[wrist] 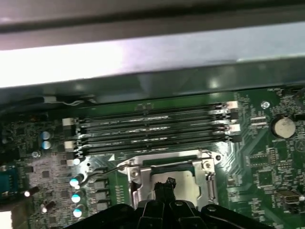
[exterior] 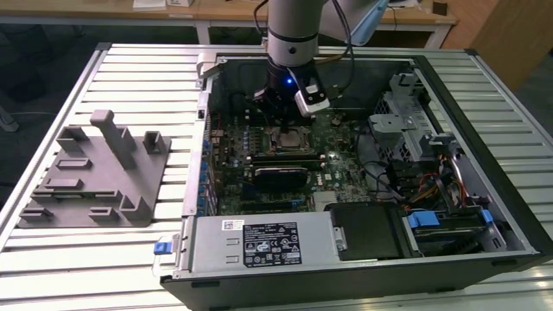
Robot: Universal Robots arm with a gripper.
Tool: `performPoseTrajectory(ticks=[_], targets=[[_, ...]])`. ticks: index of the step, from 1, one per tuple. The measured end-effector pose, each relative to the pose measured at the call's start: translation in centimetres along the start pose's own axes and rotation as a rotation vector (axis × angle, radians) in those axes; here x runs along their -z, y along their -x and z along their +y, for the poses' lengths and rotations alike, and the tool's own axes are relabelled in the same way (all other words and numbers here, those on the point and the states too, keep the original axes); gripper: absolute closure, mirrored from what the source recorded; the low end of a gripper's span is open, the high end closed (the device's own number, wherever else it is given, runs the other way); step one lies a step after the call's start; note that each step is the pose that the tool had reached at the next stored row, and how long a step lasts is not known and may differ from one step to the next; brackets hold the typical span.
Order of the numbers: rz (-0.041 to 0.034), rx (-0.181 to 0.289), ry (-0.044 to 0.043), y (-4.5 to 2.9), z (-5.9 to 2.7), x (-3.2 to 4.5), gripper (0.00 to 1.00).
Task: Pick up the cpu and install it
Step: 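Close the cpu cover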
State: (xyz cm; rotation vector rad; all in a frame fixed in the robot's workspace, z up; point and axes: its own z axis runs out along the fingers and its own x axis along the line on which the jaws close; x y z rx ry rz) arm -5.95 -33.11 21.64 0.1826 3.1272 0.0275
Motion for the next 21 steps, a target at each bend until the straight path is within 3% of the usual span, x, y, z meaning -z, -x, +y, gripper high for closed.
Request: performPoseTrajectory(ticks=[4, 21], targets=[[0.0000, 0.000, 0.0000, -0.59, -0.08, -0.18, 0.89], [0.0000, 0.001, 0.0000, -1.42, -0.63, -1.18, 0.89]])
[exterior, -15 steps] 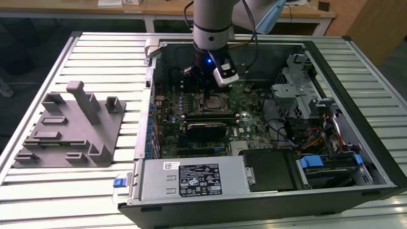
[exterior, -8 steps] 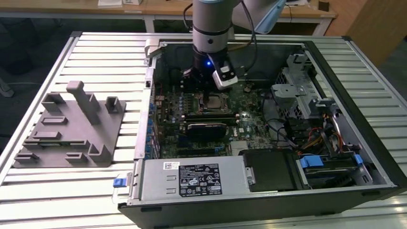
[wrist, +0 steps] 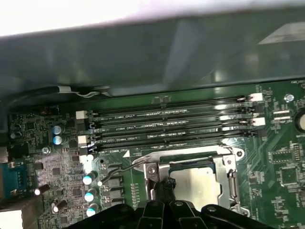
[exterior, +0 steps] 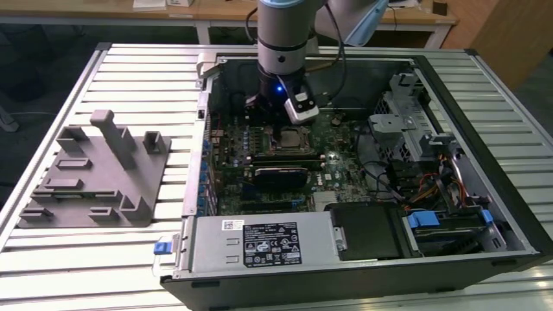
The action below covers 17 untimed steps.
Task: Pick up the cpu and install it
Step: 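Close the cpu cover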
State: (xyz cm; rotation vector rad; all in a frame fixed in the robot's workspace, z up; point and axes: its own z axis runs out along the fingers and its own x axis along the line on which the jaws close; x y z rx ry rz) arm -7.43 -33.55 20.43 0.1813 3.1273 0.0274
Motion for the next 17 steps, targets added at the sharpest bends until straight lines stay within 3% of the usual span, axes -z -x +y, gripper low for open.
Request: performPoseTrajectory(ticks=[17], targets=[[0.0002, 0.001, -0.0003, -0.22, -0.05, -0.65, 0.89]])
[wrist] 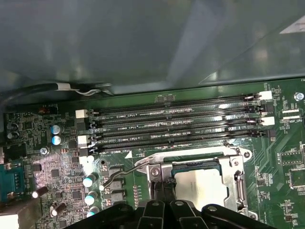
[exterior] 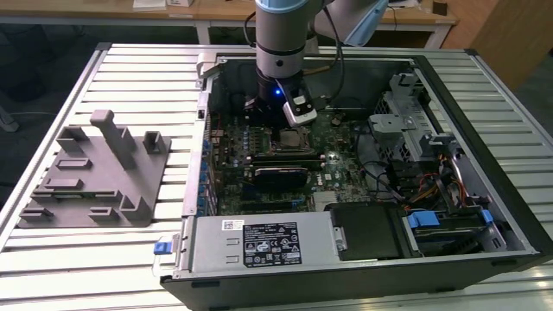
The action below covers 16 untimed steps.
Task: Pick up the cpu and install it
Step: 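Close the cpu cover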
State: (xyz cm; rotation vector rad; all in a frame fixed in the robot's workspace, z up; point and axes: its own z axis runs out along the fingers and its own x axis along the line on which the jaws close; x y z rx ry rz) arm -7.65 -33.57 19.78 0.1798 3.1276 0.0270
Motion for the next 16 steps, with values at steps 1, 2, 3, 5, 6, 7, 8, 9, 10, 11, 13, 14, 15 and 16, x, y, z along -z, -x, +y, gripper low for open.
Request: performPoseTrajectory(ticks=[1, 2, 3, 5, 6, 7, 8, 9, 10, 11, 13, 14, 15, 16], targets=[[-0.0001, 0.000, 0.0002, 0.00, 0.00, -0.01, 0.89], [-0.0001, 0.000, 0.0001, 0.00, 0.00, -0.01, 0.89], [-0.0001, 0.000, 0.0001, 0.00, 0.00, -0.02, 0.89], [-0.0003, 0.000, 0.0003, -0.07, 0.00, -0.04, 0.89], [-0.0003, 0.000, 0.0003, -0.11, -0.01, -0.06, 0.89], [-0.0002, 0.000, 0.0002, -0.15, -0.01, -0.07, 0.89], [-0.0002, 0.000, 0.0002, -0.18, -0.02, -0.08, 0.89], [-0.0002, 0.000, 0.0002, -0.22, -0.02, -0.09, 0.89], [-0.0002, 0.000, 0.0001, -0.24, -0.03, -0.10, 0.89], [-0.0001, 0.000, 0.0001, -0.26, -0.03, -0.10, 0.89], [-0.0002, 0.000, 0.0003, -0.27, -0.03, -0.11, 0.89], [-0.0002, 0.000, 0.0003, -0.27, -0.03, -0.10, 0.89], [-0.0003, 0.000, 0.0005, -0.27, -0.03, -0.06, 0.89], [-0.0005, 0.000, 0.0011, -0.27, -0.02, -0.01, 0.89]])
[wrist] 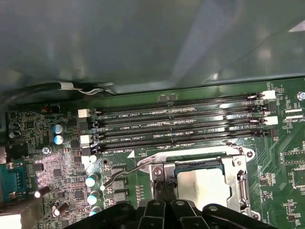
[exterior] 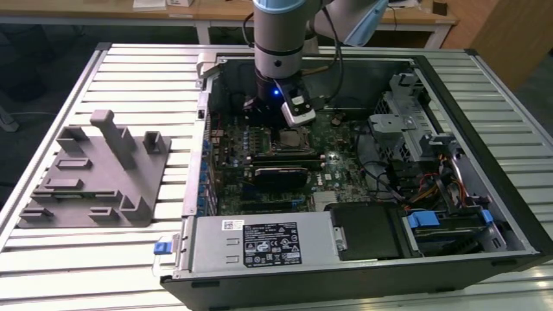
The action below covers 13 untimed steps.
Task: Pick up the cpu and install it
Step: 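Close the cpu cover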
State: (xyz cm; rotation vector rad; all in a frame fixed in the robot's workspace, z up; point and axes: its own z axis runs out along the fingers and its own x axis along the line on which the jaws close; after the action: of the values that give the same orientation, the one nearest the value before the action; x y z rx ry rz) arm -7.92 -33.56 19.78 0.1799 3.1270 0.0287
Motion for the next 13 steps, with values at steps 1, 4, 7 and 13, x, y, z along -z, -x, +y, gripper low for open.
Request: performPoseTrajectory(ticks=[1, 4, 7, 13], targets=[[0.0002, 0.000, 0.0001, 0.00, 0.01, 0.10, 0.89], [0.0002, 0.000, -0.0007, 0.00, 0.00, 0.49, 0.89], [0.0003, 0.000, -0.0009, 0.01, 0.01, 0.94, 0.89], [0.0003, 0.000, -0.0008, 0.02, 0.03, 2.21, 0.89]])
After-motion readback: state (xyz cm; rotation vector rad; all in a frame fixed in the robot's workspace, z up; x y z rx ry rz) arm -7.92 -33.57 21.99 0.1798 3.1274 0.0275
